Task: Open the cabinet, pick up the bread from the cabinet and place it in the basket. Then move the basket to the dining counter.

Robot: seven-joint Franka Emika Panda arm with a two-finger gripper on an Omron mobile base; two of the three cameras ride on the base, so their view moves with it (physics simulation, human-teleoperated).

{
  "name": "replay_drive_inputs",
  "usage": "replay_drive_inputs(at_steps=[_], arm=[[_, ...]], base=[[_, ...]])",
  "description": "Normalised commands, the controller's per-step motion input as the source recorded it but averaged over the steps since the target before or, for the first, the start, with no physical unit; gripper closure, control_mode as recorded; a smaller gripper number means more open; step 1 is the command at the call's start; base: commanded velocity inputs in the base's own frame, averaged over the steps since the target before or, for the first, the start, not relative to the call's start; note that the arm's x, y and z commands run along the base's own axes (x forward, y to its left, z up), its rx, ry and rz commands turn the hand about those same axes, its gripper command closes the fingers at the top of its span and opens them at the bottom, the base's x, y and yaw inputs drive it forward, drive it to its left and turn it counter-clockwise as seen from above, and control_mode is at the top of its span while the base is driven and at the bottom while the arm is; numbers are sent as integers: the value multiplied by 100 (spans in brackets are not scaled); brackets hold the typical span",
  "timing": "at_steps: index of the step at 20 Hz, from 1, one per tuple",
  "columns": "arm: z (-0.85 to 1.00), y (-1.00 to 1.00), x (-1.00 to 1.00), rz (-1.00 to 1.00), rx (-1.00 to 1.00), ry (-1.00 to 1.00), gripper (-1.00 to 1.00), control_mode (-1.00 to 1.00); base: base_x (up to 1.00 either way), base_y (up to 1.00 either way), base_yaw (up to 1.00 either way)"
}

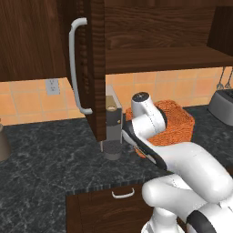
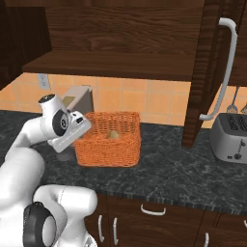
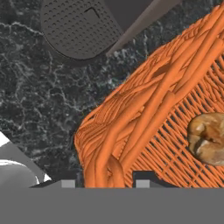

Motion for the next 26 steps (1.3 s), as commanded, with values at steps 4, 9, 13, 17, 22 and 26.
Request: replay_drive_inputs(at_steps=[4,9,13,17,22,26], arm=[[100,-6,-60,0,-11,-7,100,-100],[96,0,-76,0,-6,-2,100,-100],[76,0,-82,0,0,-2,100,-100],[71,1,-61,0,5,0,100,-100],[34,0,-56,0,7,-1,100,-100],[28,-15,-14,0,0,-9,100,-100]], base=[[0,0,0],[0,0,0],[0,0,0],[0,0,0],[0,0,0],[0,0,0]])
